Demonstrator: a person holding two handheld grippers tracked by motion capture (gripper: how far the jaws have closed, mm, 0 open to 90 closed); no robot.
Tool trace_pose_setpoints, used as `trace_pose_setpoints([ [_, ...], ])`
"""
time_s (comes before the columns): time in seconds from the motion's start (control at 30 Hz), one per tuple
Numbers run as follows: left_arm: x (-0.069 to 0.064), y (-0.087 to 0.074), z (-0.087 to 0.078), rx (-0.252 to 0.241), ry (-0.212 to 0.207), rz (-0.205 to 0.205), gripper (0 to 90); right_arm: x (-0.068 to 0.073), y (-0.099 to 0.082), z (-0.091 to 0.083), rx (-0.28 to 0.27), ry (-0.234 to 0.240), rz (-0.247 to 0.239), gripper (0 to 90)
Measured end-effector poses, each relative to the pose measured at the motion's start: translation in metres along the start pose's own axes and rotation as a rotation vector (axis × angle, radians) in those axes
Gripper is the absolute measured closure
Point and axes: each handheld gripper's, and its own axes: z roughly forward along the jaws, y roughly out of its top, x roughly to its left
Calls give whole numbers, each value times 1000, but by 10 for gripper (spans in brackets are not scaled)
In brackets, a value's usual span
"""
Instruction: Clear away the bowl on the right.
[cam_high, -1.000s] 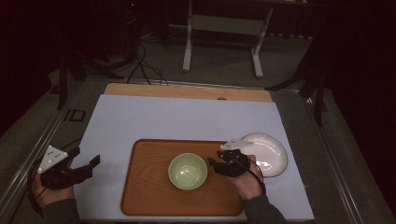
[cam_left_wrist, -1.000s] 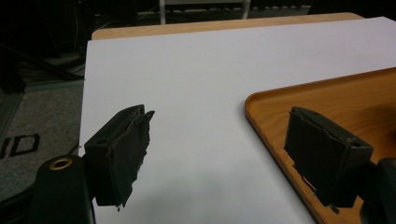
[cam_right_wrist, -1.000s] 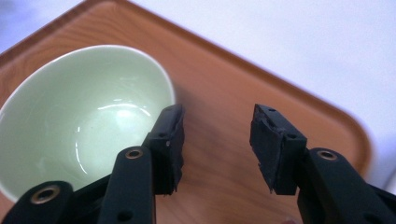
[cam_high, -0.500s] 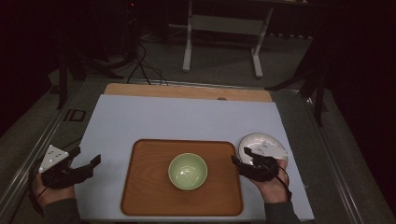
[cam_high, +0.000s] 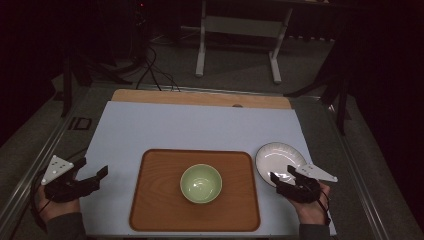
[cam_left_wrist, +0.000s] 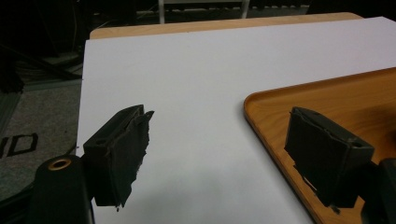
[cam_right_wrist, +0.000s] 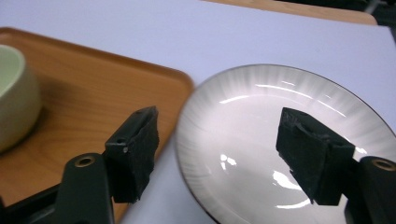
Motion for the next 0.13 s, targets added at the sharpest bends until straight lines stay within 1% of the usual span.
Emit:
trace_pose_setpoints([
  [0.13, 0, 0, 1, 2, -1, 0, 207, -5, -1, 1, -1, -1, 11, 325],
])
